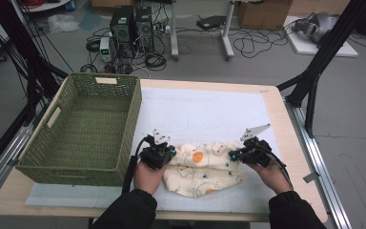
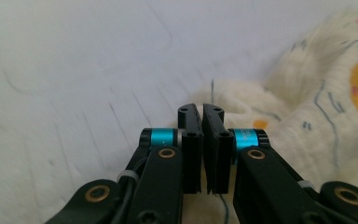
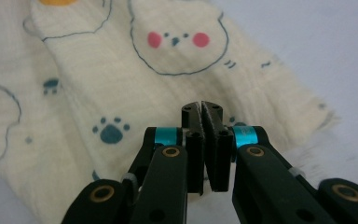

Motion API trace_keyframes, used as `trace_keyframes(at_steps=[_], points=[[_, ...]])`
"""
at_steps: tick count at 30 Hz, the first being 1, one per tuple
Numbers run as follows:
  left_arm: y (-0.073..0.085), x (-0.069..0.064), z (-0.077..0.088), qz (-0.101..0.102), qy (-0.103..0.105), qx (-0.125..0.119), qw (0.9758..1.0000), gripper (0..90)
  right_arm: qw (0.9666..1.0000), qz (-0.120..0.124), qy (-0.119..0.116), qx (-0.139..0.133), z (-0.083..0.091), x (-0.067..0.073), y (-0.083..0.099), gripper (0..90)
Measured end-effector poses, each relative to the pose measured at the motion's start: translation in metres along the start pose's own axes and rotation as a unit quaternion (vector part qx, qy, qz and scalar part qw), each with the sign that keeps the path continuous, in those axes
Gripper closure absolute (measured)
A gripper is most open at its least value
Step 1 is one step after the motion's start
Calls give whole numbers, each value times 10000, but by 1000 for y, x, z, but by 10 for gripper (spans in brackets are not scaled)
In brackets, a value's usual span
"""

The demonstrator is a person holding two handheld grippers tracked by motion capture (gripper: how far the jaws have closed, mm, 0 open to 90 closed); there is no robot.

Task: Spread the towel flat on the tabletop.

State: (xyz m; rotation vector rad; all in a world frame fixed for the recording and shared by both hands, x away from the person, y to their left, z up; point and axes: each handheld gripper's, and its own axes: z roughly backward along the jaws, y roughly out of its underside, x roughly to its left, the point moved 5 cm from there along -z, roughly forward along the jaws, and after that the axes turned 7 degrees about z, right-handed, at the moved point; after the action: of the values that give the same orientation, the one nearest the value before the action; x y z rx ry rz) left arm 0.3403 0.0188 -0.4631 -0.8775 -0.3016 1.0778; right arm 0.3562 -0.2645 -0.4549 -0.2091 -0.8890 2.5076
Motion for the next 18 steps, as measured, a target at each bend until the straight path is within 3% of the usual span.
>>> trace_keyframes(at_steps=[1, 2, 6, 9, 13, 18], points=[[5, -1, -3, -24, 46, 215, 9998, 859, 9999, -40, -110, 96, -4, 3, 5, 877], [6, -1, -3, -76, 29, 201, 9998, 857, 9996, -6, -183, 227, -9, 5, 10, 874], [1, -2, 3, -158, 38, 85, 9998, 839, 9993, -89, -287, 239, -6, 6, 12, 822], [-9, -3, 12, -184, 103, -174, 9996, 785, 9996, -52, -238, 121, 5, 4, 6, 764], [-25, -10, 17, -241, 255, -399, 9986, 743, 9999, 21, 16, -136, 23, -1, -8, 700], [-40, -15, 1, -197, 317, -464, 9982, 710, 9988, 104, 266, -394, 26, -12, -29, 582]])
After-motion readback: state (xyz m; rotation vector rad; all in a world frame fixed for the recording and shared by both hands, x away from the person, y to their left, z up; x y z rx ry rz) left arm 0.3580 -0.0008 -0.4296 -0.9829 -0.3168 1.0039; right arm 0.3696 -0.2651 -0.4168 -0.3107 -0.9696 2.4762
